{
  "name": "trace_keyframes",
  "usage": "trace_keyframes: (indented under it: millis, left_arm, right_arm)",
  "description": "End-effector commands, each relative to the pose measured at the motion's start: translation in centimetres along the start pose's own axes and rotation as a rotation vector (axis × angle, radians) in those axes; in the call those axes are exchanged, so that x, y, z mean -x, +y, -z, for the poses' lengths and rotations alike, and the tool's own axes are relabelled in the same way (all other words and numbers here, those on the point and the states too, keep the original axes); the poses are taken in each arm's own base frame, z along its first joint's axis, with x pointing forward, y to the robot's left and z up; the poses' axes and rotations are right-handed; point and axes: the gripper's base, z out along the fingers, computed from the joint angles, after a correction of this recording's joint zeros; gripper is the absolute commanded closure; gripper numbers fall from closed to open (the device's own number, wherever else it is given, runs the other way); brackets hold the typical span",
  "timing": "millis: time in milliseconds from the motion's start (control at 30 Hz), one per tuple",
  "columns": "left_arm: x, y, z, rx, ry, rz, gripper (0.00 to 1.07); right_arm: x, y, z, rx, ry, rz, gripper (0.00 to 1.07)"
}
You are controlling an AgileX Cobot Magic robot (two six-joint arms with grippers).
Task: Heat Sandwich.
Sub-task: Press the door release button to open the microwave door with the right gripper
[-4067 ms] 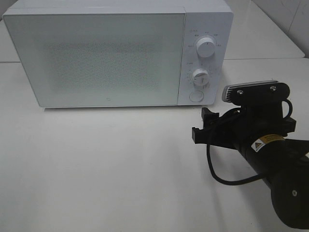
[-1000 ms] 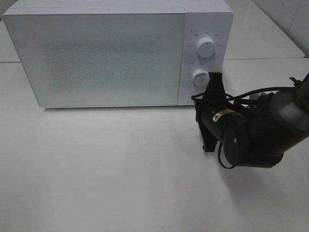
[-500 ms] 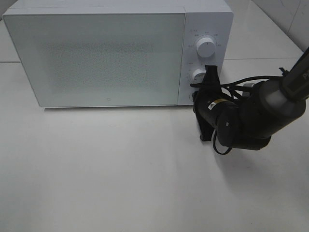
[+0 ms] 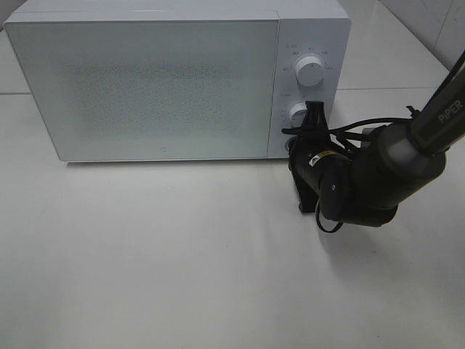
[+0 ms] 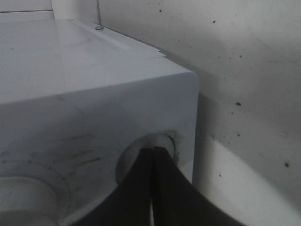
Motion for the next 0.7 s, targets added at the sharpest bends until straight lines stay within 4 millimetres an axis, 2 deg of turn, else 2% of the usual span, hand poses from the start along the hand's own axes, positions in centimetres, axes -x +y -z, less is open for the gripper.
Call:
trace_keyframes:
  millis: [33, 233, 700]
  left_arm:
    - [-0.2, 0.0, 0.2, -0.007, -0.015, -0.002, 0.09]
    - [-0.2, 0.0, 0.2, -0.007, -0.015, -0.002, 0.09]
    - [-0.2, 0.0, 0.2, -0.007, -0.015, -0.002, 0.09]
  right_arm:
    - [0.4, 1.8, -0.2, 0.150, -0.046, 0.010, 1.07]
    - [0.4, 2.4, -0.2, 0.203, -0.061, 0.004, 1.07]
    - [0.8, 6.7, -2.3, 0.334, -0.107, -0.017, 1.07]
